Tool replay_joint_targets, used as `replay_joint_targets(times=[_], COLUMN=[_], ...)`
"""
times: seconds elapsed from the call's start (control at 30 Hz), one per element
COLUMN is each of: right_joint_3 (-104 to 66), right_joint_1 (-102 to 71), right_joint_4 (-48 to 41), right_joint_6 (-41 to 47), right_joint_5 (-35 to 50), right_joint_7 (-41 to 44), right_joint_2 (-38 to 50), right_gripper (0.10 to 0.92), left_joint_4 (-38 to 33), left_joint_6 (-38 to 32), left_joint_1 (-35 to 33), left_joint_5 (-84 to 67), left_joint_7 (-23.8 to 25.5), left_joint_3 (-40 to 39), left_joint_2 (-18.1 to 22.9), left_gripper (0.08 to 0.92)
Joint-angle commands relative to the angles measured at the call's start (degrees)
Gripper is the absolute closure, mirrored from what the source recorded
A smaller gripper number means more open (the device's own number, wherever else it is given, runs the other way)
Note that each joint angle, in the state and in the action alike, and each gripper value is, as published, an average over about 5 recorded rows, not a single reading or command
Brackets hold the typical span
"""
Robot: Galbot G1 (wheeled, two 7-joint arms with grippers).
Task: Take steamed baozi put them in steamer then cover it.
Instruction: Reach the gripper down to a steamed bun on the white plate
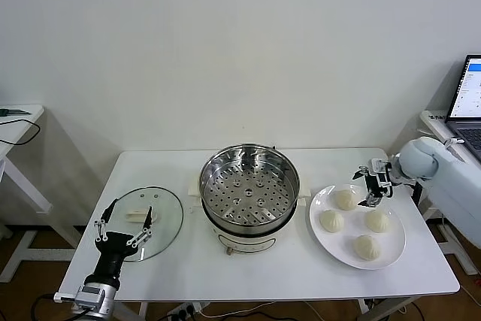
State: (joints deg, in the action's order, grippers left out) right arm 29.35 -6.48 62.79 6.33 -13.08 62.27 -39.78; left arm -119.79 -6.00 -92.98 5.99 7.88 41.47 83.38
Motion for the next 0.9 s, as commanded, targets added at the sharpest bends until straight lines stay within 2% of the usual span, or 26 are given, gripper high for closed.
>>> replay_joint_targets(times=[0.03, 0.73, 0.9], right_joint_3=[3.0, -1.7, -1.9], right_joint_1=[2.9, -1.5, -1.8], right_joint_4=[-7.2, -9.5, -9.1], right_joint_6=[0.3, -0.2, -0.3], right_joint_5=[-3.0, -5.7, -6.1], right_joint_7=[2.4, 0.5, 0.5], right_joint_2=[-5.1, -8.7, -8.4], right_gripper=[0.203, 0.203, 0.265], left_joint_4=[-0.1, -0.5, -0.6], left_joint_6=[0.0, -0.4, -0.4], left_joint_1=[-0.1, -0.8, -0.8], left_joint_5=[0.0, 0.1, 0.1], left_joint_7=[0.0, -0.1, -0.1], left_joint_3=[-0.1, 0.2, 0.1], left_joint_2=[0.1, 0.2, 0.3], left_gripper=[0.177, 0.177, 0.177])
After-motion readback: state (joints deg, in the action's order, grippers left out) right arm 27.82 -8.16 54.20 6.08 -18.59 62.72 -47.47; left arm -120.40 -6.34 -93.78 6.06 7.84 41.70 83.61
